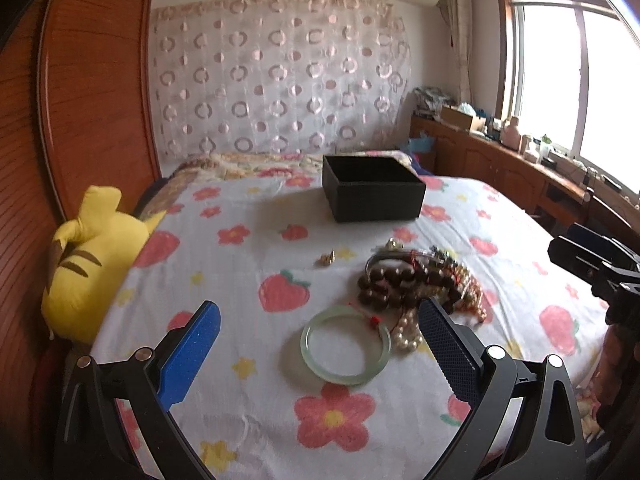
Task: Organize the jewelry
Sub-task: 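Grasp the dark wooden bead bracelet with the right gripper while the left gripper reaches the jade bangle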
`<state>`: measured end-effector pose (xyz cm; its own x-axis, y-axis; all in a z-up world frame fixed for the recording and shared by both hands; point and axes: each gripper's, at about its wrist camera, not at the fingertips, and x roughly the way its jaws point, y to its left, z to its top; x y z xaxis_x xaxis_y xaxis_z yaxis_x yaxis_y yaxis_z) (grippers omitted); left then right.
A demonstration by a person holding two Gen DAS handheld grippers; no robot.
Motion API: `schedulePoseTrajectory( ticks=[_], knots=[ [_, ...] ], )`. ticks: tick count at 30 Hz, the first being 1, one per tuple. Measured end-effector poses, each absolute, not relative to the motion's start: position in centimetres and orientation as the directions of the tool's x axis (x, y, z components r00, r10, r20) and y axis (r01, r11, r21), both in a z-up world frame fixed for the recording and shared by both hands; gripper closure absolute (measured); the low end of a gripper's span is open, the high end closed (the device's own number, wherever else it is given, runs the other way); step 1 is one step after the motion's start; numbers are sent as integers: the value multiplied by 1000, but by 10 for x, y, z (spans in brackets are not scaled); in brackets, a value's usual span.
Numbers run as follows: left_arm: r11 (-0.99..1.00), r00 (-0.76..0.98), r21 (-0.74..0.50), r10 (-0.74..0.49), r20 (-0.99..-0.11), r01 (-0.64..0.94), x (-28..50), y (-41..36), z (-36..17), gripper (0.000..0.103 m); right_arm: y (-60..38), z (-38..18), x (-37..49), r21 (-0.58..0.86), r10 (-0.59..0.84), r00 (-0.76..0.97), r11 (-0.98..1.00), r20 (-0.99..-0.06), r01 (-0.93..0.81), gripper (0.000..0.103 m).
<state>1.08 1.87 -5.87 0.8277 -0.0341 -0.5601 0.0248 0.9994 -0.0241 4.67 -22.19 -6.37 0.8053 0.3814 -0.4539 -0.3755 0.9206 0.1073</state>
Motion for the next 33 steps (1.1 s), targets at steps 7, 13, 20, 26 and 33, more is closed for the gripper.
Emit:
schedulePoseTrajectory(
  ticks=[7,13,20,26,33],
  knots=[
    [998,765,-34,-67,-640,58,24,20,-83,7,-217,-78,49,88,409,771,902,-488,-422,6],
    [991,708,-74,-129,-695,108,36,17,-99,7,-212,-92,54,87,433,728,883,-532,-461,27],
    [986,668,-79,-156,-728,144,48,10,-106,8,-208,-101,56,96,452,694,868,-560,-488,33],
    [986,647,-47,-141,-749,161,59,7,-111,16,-202,-101,56,85,463,678,855,-572,-512,33],
    [986,666,8,-107,-739,167,60,6,-111,34,-189,-96,60,62,492,644,820,-586,-569,50]
  ],
)
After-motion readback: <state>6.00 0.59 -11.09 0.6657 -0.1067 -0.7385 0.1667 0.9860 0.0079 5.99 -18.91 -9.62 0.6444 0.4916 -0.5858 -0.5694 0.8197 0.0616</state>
